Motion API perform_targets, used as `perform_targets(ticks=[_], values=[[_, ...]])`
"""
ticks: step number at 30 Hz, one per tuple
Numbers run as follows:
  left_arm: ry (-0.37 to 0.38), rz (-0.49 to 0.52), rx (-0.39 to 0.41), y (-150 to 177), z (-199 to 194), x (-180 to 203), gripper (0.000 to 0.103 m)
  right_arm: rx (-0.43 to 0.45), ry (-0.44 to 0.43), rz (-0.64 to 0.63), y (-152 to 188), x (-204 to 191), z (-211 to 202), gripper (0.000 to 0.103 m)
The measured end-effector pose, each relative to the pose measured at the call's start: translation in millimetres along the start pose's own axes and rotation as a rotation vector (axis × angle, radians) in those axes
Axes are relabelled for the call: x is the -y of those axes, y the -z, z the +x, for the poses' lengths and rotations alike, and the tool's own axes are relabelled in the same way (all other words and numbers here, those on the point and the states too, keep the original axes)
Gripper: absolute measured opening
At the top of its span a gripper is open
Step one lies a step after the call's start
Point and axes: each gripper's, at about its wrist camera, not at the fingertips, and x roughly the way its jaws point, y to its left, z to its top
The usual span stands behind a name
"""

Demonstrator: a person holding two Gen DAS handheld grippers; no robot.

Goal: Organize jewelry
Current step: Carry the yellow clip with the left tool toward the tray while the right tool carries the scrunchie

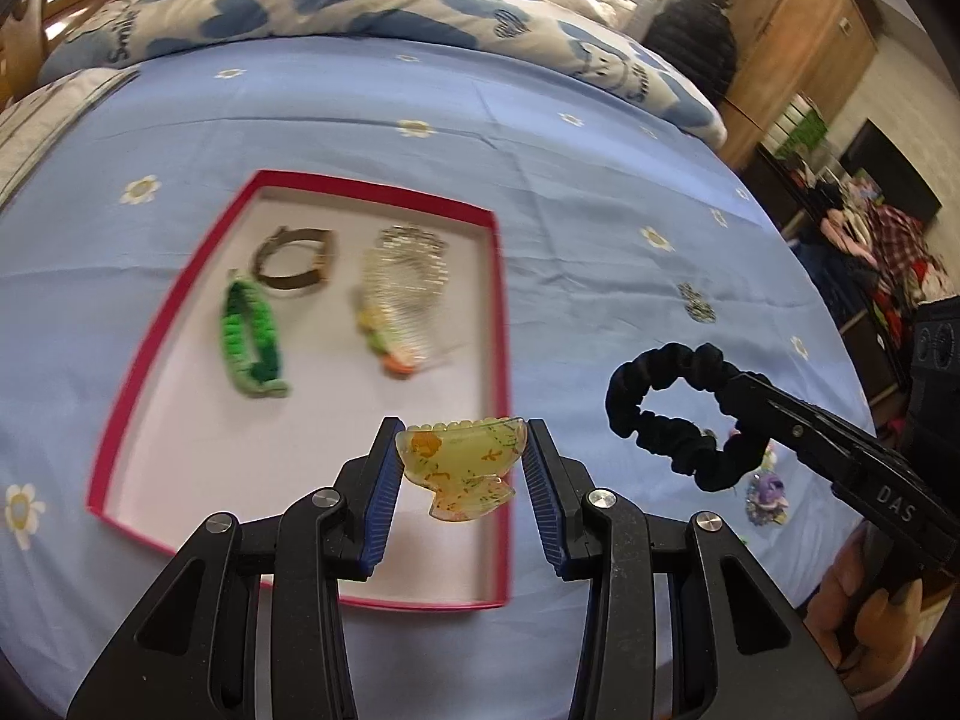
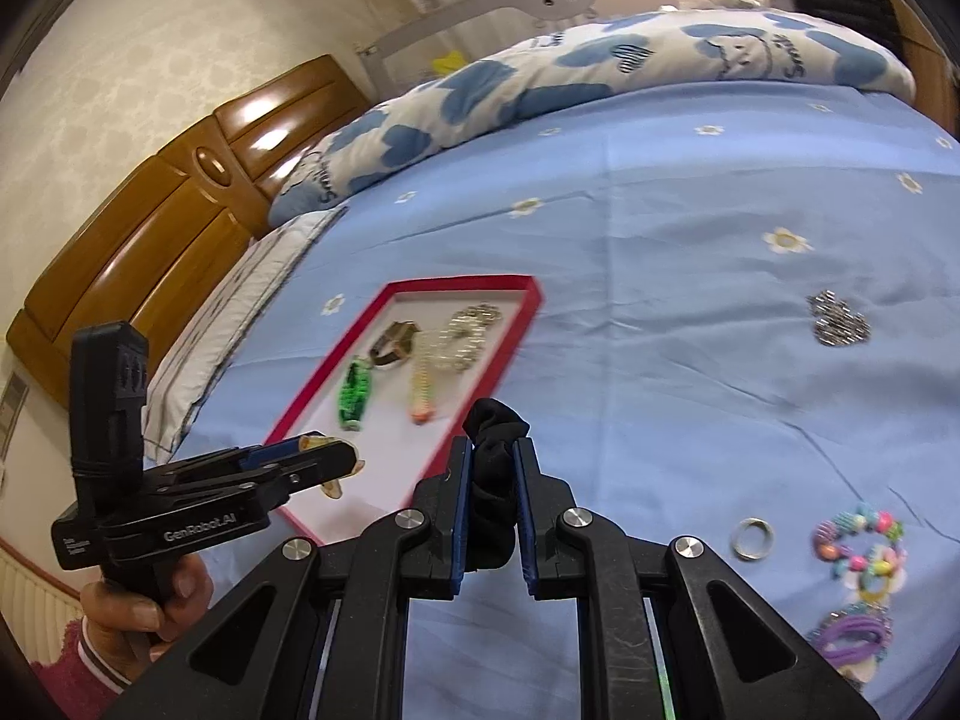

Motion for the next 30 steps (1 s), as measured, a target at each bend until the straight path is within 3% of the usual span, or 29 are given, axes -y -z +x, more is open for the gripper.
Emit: perform_targets(ticks=[14,30], values=[[-0.071,-0.089,0.022,-7.6,-10.7,-68.2,0.038,-0.026,-0.081,-0.055,-12.3,-52.0,45.1,0.013],[-0.141,-0.072,-0.032,-30.8,35.5,-92.1,0.038,-0.075,-0.135,-0.045,-27.5,-64.9,116.8,0.013]])
